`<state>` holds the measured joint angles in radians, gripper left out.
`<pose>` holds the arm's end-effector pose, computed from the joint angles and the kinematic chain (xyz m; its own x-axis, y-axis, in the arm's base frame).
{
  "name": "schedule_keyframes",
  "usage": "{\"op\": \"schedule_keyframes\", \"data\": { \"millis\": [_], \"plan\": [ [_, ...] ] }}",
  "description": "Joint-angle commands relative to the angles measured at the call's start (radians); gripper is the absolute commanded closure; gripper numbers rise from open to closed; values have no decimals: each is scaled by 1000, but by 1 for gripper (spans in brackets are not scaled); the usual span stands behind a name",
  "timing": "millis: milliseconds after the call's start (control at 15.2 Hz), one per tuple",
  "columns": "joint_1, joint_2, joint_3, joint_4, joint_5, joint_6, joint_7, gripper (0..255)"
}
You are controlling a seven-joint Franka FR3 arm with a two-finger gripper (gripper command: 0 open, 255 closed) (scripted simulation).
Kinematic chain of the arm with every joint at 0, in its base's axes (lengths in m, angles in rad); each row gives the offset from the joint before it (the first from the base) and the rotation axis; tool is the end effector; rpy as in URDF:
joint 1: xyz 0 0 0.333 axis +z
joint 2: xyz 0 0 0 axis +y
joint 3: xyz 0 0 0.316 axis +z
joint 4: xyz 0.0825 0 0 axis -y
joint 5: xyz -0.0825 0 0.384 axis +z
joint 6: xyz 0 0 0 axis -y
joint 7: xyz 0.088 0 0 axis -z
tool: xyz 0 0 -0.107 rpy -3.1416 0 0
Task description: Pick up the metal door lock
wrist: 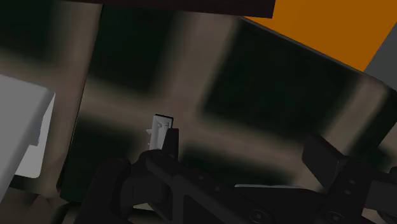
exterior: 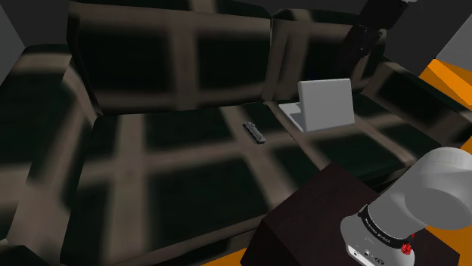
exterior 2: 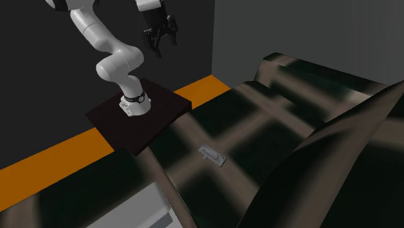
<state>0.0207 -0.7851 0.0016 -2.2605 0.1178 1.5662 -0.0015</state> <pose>0.3063 0.0197 0.6357 0.9956 0.0239 0.0909 0.0344 -0.9927 -0.1157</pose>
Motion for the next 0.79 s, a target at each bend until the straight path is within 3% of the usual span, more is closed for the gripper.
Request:
{"op": "schedule_keyframes", "data": {
  "millis": [0,726],
  "plan": [
    [0,0,0,0,0,0,0,0],
    [-13,234,-42,-140,18,360,-69,0]
  ]
}}
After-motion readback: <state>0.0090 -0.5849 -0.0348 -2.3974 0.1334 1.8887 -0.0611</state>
